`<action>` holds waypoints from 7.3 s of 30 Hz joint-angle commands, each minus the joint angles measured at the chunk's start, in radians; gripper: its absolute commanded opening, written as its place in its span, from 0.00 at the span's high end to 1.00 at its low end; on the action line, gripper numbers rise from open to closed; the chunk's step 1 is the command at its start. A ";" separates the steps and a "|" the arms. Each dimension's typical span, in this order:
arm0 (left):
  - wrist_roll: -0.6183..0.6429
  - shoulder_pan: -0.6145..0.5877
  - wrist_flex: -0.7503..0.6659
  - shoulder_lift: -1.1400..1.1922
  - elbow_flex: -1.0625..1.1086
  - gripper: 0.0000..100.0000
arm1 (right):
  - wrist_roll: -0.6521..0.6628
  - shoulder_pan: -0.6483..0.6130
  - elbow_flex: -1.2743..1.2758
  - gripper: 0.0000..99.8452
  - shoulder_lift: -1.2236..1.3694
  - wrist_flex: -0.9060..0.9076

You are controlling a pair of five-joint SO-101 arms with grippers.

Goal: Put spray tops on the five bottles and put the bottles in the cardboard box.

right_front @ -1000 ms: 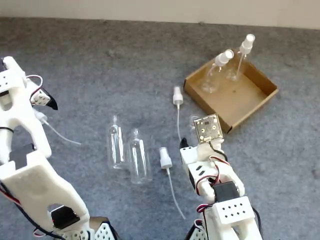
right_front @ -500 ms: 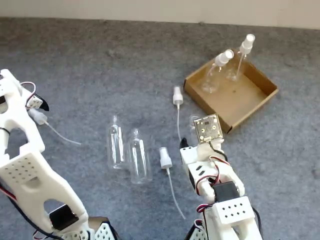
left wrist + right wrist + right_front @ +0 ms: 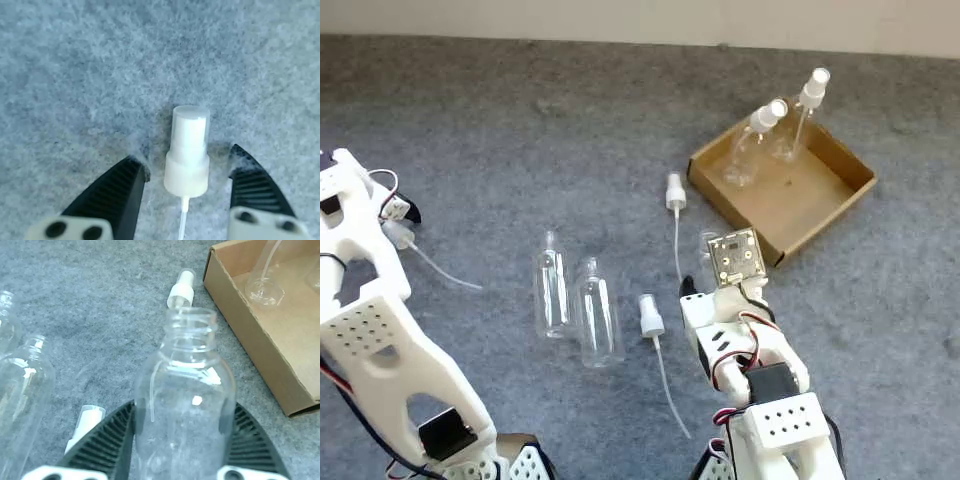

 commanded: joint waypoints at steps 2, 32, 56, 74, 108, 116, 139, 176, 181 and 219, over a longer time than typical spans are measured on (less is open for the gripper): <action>0.012 0.001 -0.014 -0.015 -0.004 0.80 | 0.000 -0.010 -0.013 0.81 -0.018 -0.021; 0.005 0.016 -0.006 -0.015 0.039 0.97 | 0.000 -0.010 -0.013 0.81 -0.018 -0.021; -0.143 0.332 0.454 -0.053 -0.199 0.97 | -0.003 -0.010 -0.013 0.81 -0.018 -0.021; -0.143 0.499 0.450 -0.427 -0.197 0.97 | -0.003 -0.114 0.199 0.81 -0.016 -0.515; -0.184 0.800 0.256 -0.889 -0.200 0.97 | -0.009 -0.234 0.329 0.81 -0.016 -0.794; -0.351 0.877 0.192 -0.992 -0.197 0.98 | -0.009 -0.234 0.329 0.81 -0.016 -0.788; -0.350 0.878 0.414 -1.351 -0.196 0.98 | -0.003 -0.229 0.329 0.81 -0.016 -0.708; -0.522 0.878 -0.836 -1.659 0.889 0.98 | -0.002 -0.229 0.329 0.81 -0.013 -0.707; -0.520 0.905 -0.836 -1.481 0.773 0.98 | -0.002 -0.229 0.329 0.81 -0.012 -0.707; -0.413 1.167 -0.687 -1.360 0.547 0.98 | -0.002 -0.229 0.329 0.81 -0.012 -0.705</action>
